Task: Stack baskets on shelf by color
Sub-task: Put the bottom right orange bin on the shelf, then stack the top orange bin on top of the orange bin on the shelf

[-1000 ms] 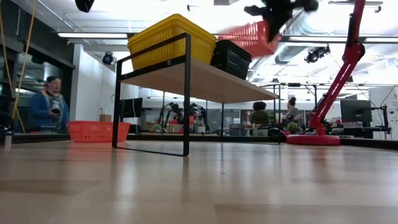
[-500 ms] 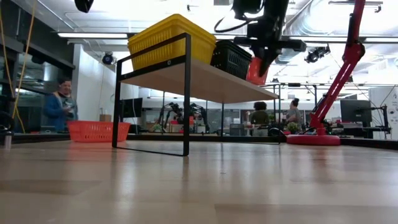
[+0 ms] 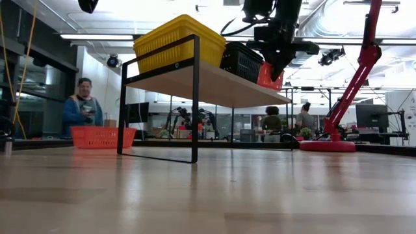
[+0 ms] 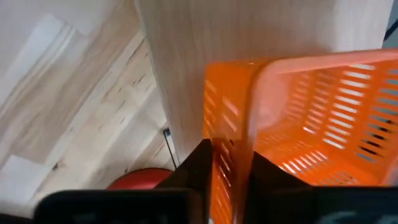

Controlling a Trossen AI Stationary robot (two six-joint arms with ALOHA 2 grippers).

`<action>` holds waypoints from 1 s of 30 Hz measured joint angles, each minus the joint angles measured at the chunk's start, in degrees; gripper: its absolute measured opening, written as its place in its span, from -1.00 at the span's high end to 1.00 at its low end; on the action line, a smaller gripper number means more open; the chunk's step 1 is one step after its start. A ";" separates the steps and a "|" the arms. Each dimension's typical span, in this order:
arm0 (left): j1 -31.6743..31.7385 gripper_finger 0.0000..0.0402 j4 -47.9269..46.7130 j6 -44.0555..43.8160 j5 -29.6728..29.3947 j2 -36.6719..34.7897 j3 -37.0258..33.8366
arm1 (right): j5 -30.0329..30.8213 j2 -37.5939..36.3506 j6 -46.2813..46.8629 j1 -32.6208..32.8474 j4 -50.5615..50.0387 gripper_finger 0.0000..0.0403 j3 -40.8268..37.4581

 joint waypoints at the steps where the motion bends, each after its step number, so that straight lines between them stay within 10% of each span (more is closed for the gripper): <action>1: 0.00 1.00 0.00 0.24 0.22 0.00 0.00 | 0.69 0.00 0.11 0.26 -0.14 0.73 0.00; 11: 0.00 1.00 -0.03 0.38 0.55 0.00 0.00 | 7.74 0.00 -1.34 3.21 -1.95 0.14 0.99; 20: 0.00 1.00 -0.08 1.35 0.72 -1.11 0.00 | 7.63 -0.04 10.18 3.43 -9.28 0.07 9.45; 30: 0.00 1.00 -0.04 10.26 0.66 -2.92 0.00 | -15.23 -0.34 41.83 7.04 -18.56 0.07 23.52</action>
